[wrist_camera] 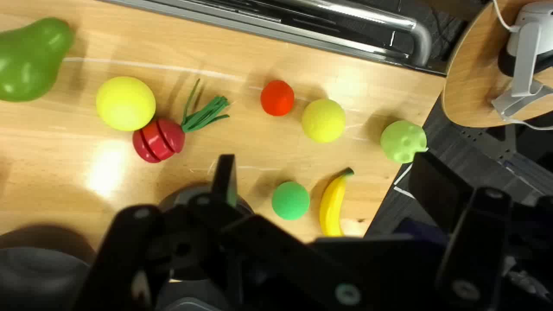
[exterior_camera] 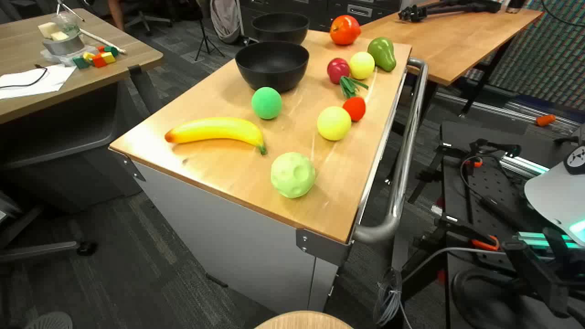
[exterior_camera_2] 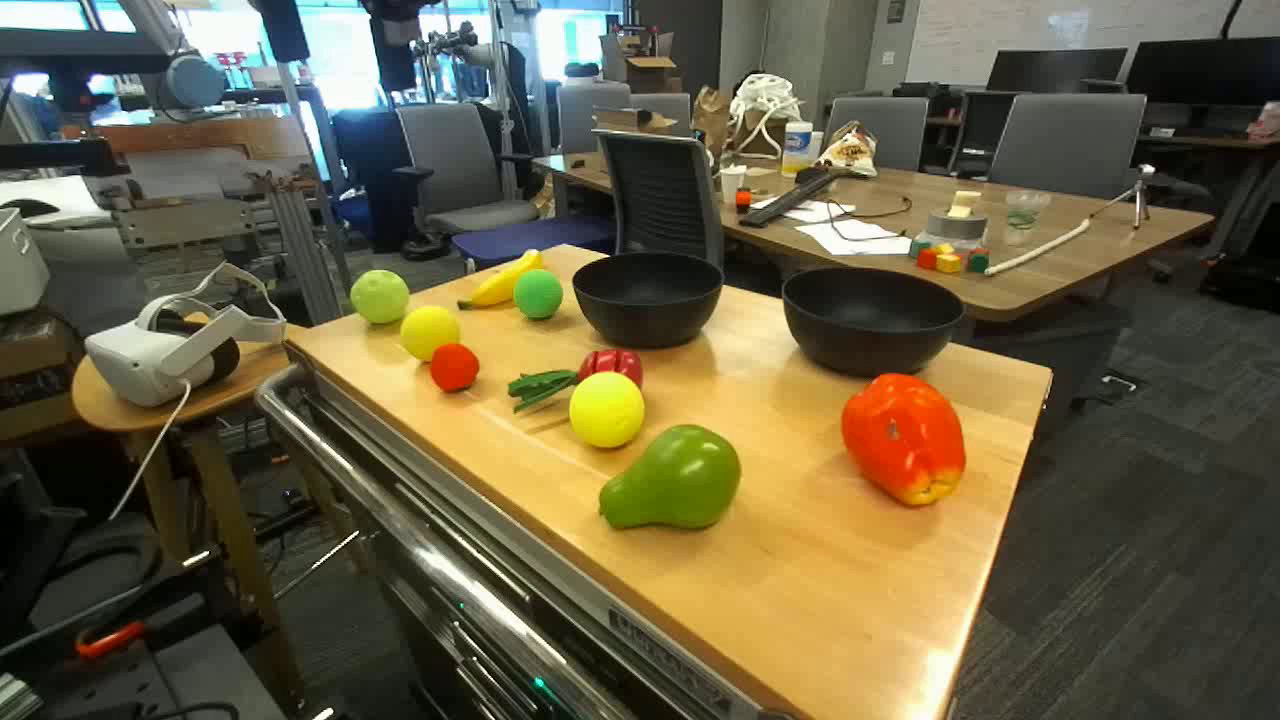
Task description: Divide the fruits between the black bowls
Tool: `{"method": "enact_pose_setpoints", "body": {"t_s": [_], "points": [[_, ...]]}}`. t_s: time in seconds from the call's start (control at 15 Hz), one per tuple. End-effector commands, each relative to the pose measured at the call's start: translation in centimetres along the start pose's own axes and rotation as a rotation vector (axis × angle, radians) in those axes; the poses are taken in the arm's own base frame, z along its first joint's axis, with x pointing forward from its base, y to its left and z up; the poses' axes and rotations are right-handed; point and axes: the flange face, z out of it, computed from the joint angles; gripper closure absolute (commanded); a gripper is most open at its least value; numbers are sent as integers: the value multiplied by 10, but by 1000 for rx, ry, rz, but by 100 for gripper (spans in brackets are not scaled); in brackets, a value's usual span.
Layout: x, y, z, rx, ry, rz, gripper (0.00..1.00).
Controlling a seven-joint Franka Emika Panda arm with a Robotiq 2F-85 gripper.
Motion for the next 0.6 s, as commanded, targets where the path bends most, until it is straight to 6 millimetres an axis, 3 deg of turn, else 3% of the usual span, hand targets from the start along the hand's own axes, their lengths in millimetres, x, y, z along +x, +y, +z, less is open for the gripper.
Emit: {"method": "enact_pose_setpoints", "body": {"t_s": [0.0, 0.53], "points": [[1, 0, -2, -2, 4, 0, 0], [1, -1, -11, -6, 23, -2, 0]]}}
